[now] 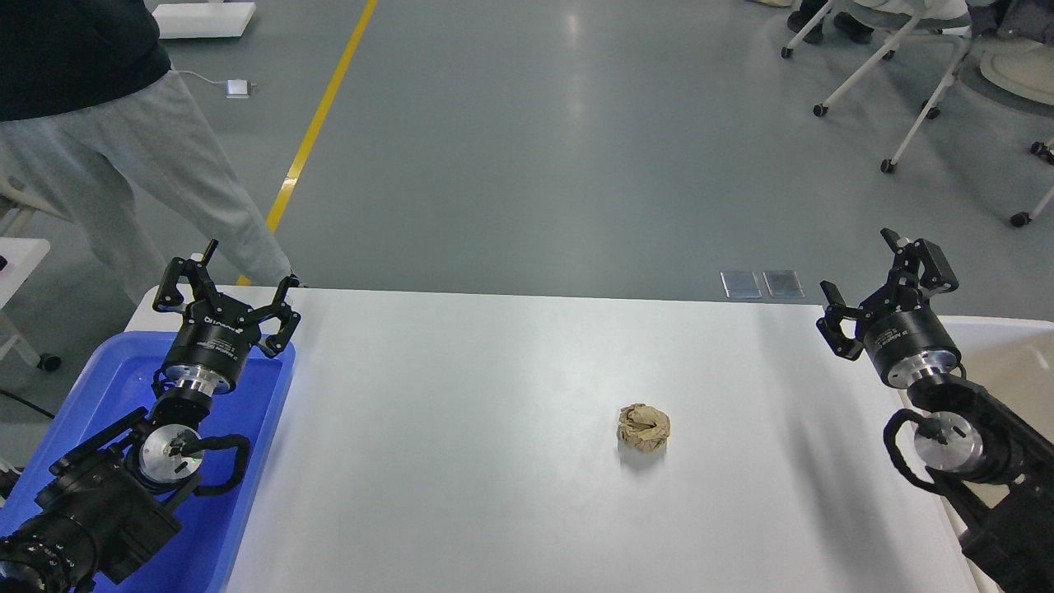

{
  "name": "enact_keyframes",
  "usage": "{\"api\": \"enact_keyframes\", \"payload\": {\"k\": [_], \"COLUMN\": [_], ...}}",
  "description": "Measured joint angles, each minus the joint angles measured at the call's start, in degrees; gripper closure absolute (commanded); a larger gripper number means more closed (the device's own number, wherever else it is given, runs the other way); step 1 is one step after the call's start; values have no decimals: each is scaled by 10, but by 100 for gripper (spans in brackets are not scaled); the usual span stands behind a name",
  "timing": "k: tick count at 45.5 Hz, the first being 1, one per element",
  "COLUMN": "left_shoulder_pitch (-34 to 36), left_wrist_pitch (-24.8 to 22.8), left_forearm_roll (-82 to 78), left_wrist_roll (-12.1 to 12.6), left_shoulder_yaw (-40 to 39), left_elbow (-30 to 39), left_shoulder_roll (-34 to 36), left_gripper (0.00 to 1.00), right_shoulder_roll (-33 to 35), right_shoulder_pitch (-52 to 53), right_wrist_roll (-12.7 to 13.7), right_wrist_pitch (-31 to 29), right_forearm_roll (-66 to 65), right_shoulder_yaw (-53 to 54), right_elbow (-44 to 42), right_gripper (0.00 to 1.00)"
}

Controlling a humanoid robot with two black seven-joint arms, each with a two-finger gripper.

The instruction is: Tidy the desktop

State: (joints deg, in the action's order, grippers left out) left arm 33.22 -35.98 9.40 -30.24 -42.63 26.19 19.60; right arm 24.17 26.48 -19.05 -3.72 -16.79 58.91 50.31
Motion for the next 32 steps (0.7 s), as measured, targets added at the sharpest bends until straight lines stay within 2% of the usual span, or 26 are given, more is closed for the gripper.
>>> {"api": "enact_keyframes", "payload": {"k": [9, 22, 32], "left_shoulder_pitch": [0, 0, 0], "left_wrist_pitch": [0, 0, 0], "left_forearm_roll": [0, 0, 0], "left_wrist_roll": [0, 0, 0], "left_shoulder_yaw": [0, 0, 0], "left_elbow": [0, 0, 0], "left_shoulder_roll": [0, 0, 0], "left_gripper": [0, 0, 0], "right_shoulder_roll": [56, 143, 199], "right_shoulder_pitch": [15, 85, 180], "right_wrist_roll": [27, 81, 93], "right_wrist_pitch": [0, -6, -12], "right_forearm_roll": [6, 7, -14], "right_shoulder_yaw": [-43, -155, -266], "right_elbow": [47, 86, 133], "right_gripper": [0, 0, 0]}}
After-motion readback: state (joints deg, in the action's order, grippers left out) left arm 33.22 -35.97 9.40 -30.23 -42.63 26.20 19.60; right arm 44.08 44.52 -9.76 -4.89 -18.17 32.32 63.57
